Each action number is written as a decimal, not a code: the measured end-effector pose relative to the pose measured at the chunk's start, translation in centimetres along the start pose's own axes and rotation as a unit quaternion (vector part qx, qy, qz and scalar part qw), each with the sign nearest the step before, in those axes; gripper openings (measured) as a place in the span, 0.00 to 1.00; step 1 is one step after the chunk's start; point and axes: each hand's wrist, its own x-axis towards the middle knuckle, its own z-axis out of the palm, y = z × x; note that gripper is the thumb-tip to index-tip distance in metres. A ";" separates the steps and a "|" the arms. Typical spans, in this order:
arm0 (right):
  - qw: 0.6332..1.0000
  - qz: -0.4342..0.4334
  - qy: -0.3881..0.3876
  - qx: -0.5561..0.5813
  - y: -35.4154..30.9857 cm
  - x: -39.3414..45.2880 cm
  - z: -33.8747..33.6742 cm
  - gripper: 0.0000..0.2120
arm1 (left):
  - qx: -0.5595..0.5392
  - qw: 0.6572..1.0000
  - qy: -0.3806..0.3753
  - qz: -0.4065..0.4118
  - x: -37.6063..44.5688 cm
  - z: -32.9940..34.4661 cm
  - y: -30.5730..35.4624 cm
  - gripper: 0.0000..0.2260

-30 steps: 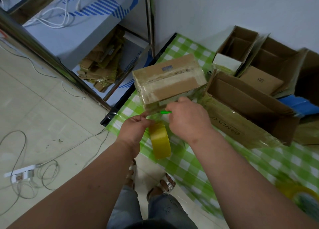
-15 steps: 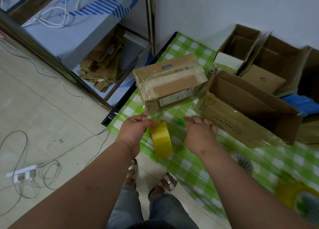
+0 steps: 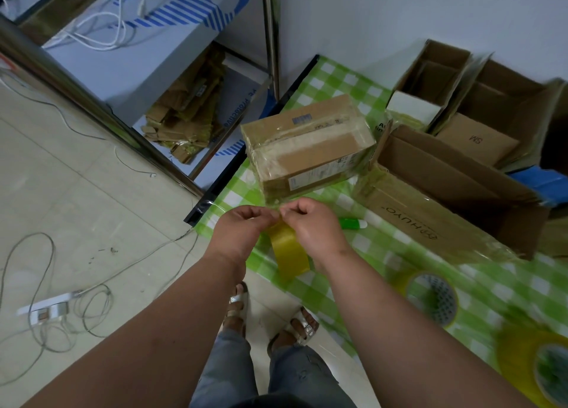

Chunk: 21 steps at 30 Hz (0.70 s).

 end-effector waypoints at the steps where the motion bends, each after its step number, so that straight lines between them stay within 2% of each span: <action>1: 1.000 -0.008 -0.009 -0.016 0.0 0.0 0.3 0.07 | 0.017 1.000 0.019 0.006 0.0 0.1 0.1 0.04; 6: 0.996 -0.033 -0.003 -0.084 -0.9 0.2 1.4 0.10 | 0.122 0.982 0.110 0.091 0.0 0.8 0.4 0.13; 8: 0.995 -0.040 0.013 -0.093 -0.9 0.1 1.2 0.11 | 0.152 0.973 0.133 0.110 0.4 0.3 0.5 0.26; 10: 0.995 -0.035 0.026 -0.084 -0.6 0.0 0.7 0.10 | 0.185 0.958 0.151 0.156 0.9 -0.6 0.6 0.32; 13: 0.996 -0.038 0.026 -0.082 0.0 -0.3 0.3 0.08 | 0.289 0.888 0.110 0.340 1.0 -1.1 1.8 0.29; 15: 0.995 -0.045 0.019 -0.088 0.0 -0.5 0.5 0.05 | 0.330 0.847 0.049 0.412 1.2 -0.9 2.6 0.27; 17: 0.996 -0.044 0.021 -0.076 0.0 -0.7 0.5 0.04 | 0.343 0.842 0.014 0.417 1.4 -0.7 3.1 0.26; 21: 0.995 -0.059 0.037 -0.075 0.2 -0.8 0.3 0.05 | 0.380 0.821 0.044 0.423 2.1 -1.1 3.3 0.22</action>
